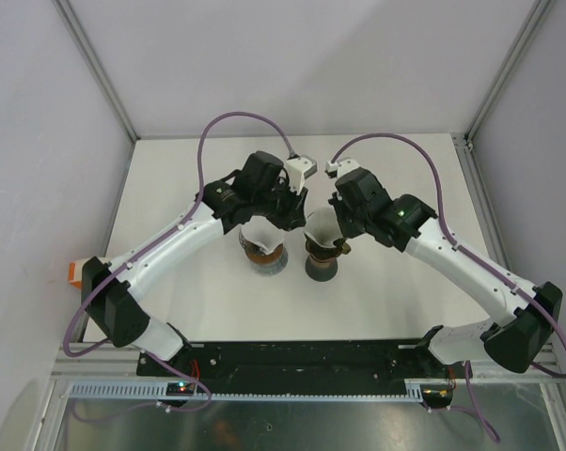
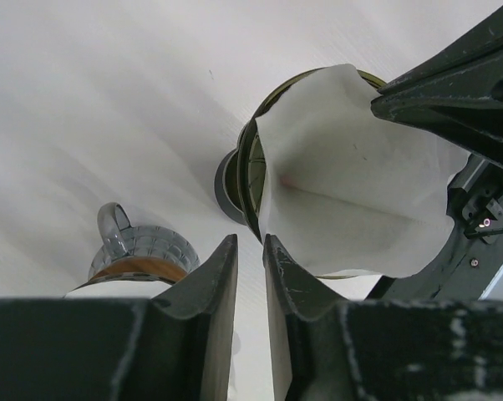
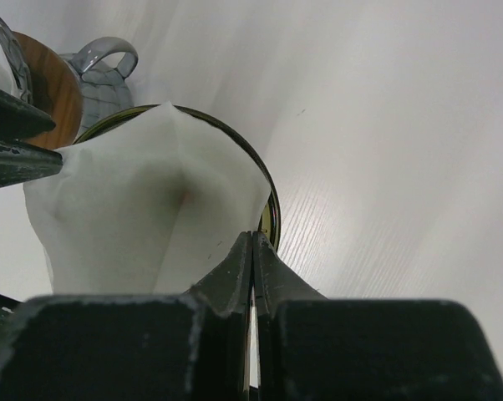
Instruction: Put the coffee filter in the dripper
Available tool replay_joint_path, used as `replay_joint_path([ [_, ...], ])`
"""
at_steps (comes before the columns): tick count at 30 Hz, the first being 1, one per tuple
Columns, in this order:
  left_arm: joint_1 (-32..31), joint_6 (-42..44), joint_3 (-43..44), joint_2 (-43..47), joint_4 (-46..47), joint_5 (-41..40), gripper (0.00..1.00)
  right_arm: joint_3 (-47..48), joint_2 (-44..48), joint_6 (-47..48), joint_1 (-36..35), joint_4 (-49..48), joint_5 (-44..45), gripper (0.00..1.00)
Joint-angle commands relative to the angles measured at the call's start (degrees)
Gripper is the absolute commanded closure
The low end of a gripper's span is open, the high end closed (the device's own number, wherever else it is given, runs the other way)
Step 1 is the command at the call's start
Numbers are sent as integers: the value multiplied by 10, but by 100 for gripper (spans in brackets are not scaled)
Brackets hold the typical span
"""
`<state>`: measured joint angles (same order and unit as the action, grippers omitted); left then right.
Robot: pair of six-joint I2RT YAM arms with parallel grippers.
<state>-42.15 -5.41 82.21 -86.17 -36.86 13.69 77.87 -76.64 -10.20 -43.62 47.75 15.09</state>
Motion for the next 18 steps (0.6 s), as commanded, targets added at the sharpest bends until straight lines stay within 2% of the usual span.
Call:
replay_joint_path([
  [1,-3,13,-4,2,13,1,77,-8,-2,16,7,-26,6,100],
  [18,-3,22,-3,12,12,3,80,-11,31,33,9,-36,6,99],
])
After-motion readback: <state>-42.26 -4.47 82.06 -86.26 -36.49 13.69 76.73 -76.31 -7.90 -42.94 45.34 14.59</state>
